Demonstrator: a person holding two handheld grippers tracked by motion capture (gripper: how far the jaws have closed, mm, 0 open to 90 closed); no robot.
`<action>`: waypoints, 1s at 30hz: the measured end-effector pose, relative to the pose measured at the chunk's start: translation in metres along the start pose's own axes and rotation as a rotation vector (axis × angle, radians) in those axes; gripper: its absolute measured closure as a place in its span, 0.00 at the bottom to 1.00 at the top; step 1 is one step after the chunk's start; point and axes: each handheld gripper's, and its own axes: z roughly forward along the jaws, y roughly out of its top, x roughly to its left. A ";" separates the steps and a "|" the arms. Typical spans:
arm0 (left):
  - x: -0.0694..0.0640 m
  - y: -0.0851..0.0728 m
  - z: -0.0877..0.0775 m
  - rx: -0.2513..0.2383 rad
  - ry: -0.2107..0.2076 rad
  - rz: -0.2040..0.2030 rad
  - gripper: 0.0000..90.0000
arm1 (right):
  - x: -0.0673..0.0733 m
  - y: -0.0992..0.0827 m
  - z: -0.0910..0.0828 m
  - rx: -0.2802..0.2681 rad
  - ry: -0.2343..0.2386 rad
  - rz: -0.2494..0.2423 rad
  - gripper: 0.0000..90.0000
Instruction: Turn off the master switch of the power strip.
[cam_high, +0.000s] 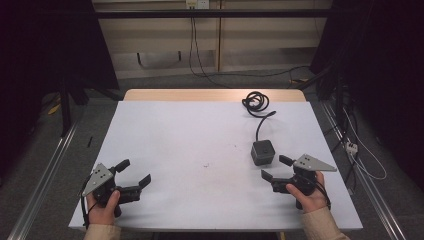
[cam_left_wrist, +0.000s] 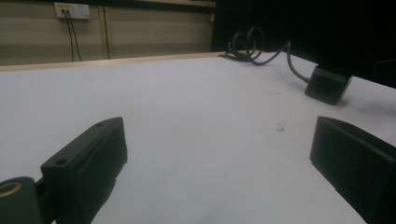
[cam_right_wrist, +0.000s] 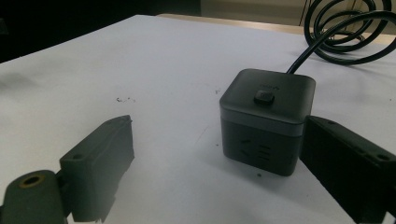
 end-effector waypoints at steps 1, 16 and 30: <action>0.000 0.000 0.000 0.000 0.000 0.001 0.04 | 0.000 0.000 0.000 0.000 -0.001 -0.001 0.11; 0.000 0.000 -0.001 -0.005 0.003 -0.008 0.04 | 0.001 -0.002 -0.001 -0.008 -0.006 -0.010 0.11; 0.000 0.000 0.000 0.002 0.002 0.001 0.04 | -0.002 -0.009 -0.011 -0.007 -0.003 -0.018 0.11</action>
